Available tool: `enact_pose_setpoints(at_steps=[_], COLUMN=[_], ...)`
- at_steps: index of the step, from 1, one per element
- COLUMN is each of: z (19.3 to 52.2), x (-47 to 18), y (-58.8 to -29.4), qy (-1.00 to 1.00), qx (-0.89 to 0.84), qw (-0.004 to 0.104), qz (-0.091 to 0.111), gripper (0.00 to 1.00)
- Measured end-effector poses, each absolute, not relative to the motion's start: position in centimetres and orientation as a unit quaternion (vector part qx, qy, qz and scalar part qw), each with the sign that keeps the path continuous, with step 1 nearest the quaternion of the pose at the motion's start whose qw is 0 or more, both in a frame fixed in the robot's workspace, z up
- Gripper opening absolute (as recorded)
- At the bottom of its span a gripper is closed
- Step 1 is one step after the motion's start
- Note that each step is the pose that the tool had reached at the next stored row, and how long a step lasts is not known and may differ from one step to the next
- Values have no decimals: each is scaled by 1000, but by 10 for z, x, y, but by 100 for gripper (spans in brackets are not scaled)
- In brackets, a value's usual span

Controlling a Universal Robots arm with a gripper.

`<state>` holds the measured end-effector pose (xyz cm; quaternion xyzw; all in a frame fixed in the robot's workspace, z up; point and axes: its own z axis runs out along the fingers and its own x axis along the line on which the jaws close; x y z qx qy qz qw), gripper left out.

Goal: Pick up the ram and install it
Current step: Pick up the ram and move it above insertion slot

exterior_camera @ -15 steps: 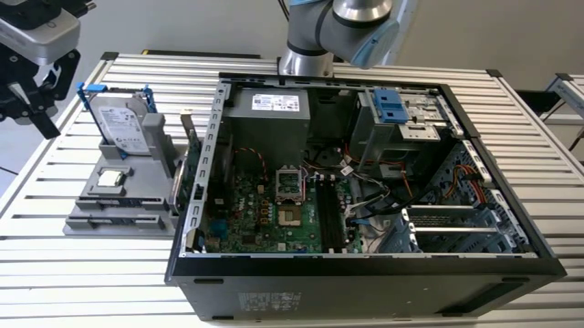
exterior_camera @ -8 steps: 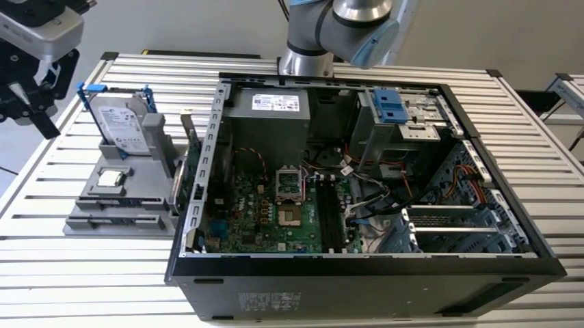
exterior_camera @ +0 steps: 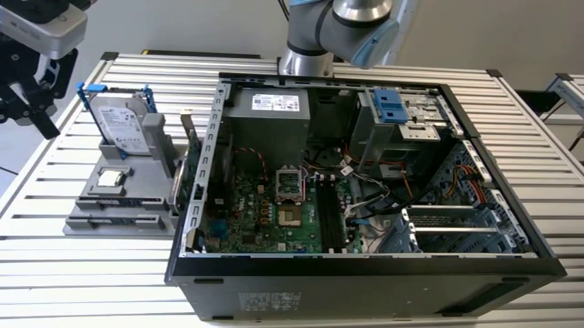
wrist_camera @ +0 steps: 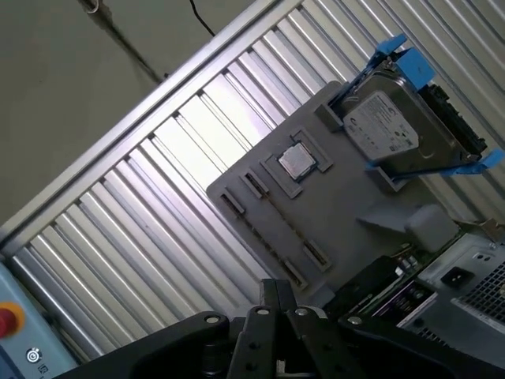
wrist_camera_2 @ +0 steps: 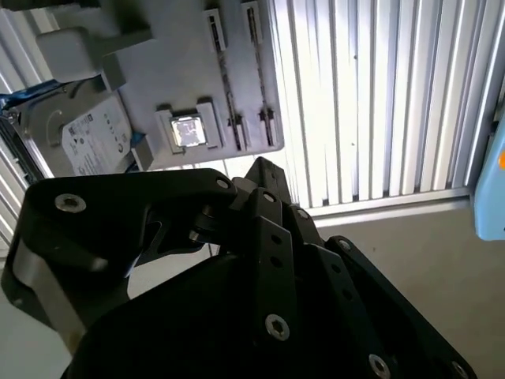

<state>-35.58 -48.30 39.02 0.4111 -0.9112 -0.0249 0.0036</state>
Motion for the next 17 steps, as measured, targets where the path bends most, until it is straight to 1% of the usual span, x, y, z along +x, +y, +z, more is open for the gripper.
enact_pose_setpoints(at_steps=[5, 10, 17], z=[390, 390, 390], x=[-356, -356, -356], y=[-483, -483, -483], qy=[-900, -890, -874], qx=[434, 455, 486], qw=[4, 0, -2], qz=[-25, -22, -21], gripper=[0, 0, 0])
